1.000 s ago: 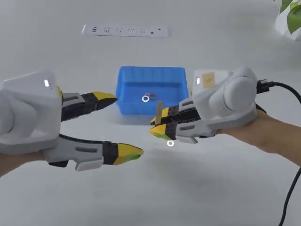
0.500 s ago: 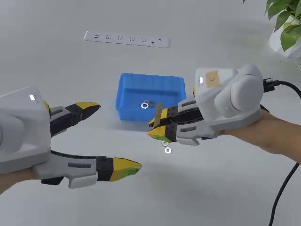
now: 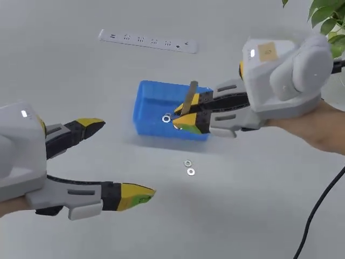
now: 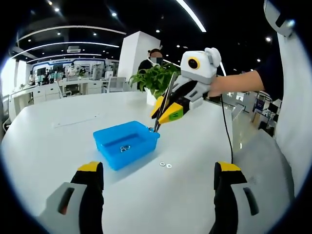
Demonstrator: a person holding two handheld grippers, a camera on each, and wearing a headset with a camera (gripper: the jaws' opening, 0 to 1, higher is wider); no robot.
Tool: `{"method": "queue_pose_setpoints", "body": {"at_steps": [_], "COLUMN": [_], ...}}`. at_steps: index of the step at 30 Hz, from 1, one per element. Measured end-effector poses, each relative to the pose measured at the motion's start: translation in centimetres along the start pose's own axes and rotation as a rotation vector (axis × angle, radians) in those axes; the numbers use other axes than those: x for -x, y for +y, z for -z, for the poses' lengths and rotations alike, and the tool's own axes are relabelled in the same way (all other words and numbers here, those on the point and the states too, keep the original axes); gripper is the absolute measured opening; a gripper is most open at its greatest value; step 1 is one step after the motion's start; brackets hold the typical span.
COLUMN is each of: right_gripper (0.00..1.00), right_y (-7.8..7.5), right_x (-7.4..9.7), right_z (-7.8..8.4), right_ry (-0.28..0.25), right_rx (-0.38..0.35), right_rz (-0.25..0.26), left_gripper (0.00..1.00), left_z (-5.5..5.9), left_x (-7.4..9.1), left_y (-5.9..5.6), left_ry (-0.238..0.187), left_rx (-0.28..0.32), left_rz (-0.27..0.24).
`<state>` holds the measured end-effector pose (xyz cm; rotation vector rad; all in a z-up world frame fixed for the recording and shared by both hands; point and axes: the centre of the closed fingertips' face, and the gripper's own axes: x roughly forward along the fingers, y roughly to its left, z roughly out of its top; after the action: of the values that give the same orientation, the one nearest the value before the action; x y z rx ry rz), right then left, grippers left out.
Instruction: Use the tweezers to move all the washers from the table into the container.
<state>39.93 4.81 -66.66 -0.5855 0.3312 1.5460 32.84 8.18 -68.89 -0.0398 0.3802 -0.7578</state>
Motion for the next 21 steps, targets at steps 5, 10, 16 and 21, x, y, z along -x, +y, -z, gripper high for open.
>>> {"method": "queue_pose_setpoints", "body": {"at_steps": [5, 10, 16, 21], "right_gripper": [0.09, 0.09, 0.09, 0.09], "right_y": [-3.5, -6.1, -7.4, -7.5], "right_x": [-0.3, -1.7, -3.5, -5.3], "right_z": [0.5, 1.9, 3.7, 5.7], "right_ry": [-0.004, 0.008, 0.000, 0.026], "right_rx": [-0.013, -0.034, -0.079, -0.098], "right_rz": [0.044, 0.070, 0.074, 0.066], "left_gripper": [0.99, 1.00, 1.00, 1.00], "left_z": [-0.9, -1.3, -1.9, -1.7], "left_x": [0.4, 1.4, 2.0, 1.7], "left_y": [0.6, 1.5, 2.4, 2.5], "left_ry": [-0.054, -0.080, -0.129, -0.119], "left_rx": [0.015, 0.023, 0.007, 0.008], "left_rz": [-0.021, -0.047, -0.085, -0.085]}}
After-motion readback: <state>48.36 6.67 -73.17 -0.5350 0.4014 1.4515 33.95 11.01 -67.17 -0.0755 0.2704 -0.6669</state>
